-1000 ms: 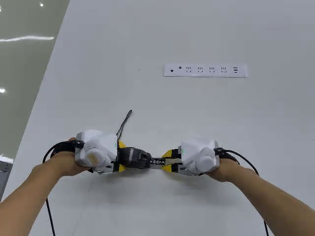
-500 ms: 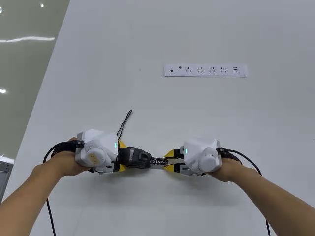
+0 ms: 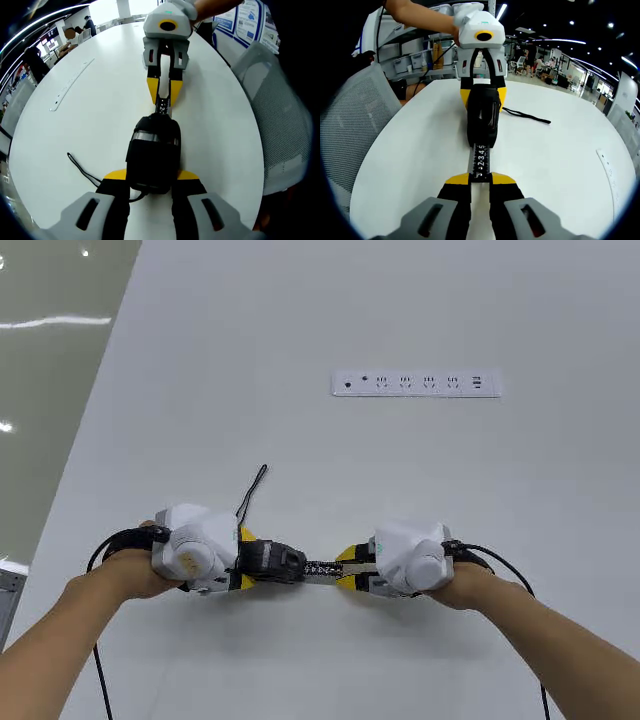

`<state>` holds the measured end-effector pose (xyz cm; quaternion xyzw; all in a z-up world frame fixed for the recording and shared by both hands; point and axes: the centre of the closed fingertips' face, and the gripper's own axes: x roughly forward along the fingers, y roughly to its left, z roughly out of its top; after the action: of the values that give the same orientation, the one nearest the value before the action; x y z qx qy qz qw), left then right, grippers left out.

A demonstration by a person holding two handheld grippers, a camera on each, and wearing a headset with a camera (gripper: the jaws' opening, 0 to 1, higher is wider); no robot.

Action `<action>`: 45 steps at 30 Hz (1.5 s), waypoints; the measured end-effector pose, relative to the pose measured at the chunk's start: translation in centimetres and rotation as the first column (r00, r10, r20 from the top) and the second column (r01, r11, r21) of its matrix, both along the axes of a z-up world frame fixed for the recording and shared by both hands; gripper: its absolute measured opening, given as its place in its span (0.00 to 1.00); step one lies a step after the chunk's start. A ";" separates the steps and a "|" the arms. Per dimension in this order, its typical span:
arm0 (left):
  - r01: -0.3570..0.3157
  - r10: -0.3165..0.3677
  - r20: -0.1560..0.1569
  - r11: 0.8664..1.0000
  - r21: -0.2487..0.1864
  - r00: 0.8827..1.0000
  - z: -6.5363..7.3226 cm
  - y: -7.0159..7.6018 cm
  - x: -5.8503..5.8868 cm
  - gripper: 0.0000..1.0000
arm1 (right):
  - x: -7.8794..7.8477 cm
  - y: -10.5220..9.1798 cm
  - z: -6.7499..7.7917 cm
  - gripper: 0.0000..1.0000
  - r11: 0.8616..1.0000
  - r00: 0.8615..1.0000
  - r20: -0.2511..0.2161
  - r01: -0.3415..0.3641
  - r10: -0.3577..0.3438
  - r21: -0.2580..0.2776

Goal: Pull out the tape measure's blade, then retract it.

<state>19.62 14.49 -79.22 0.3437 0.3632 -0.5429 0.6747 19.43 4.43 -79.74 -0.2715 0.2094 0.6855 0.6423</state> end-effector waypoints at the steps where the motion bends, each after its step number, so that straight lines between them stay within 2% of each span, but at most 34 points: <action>1: 0.000 0.000 0.000 1.000 0.000 1.000 0.0 0.0 0.0 0.27 | 0.0 0.0 0.0 0.12 1.000 1.000 0.001 0.000 0.000 -0.001; 45: 0.000 0.000 0.001 1.000 0.006 1.000 0.2 -0.1 0.0 0.27 | 0.0 -1.5 0.0 0.12 1.000 1.000 0.002 -0.008 0.008 -0.009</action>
<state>19.59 14.35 -79.04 0.3461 0.3644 -0.5416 0.6739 19.42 2.94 -79.71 -0.2760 0.2107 0.6869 0.6384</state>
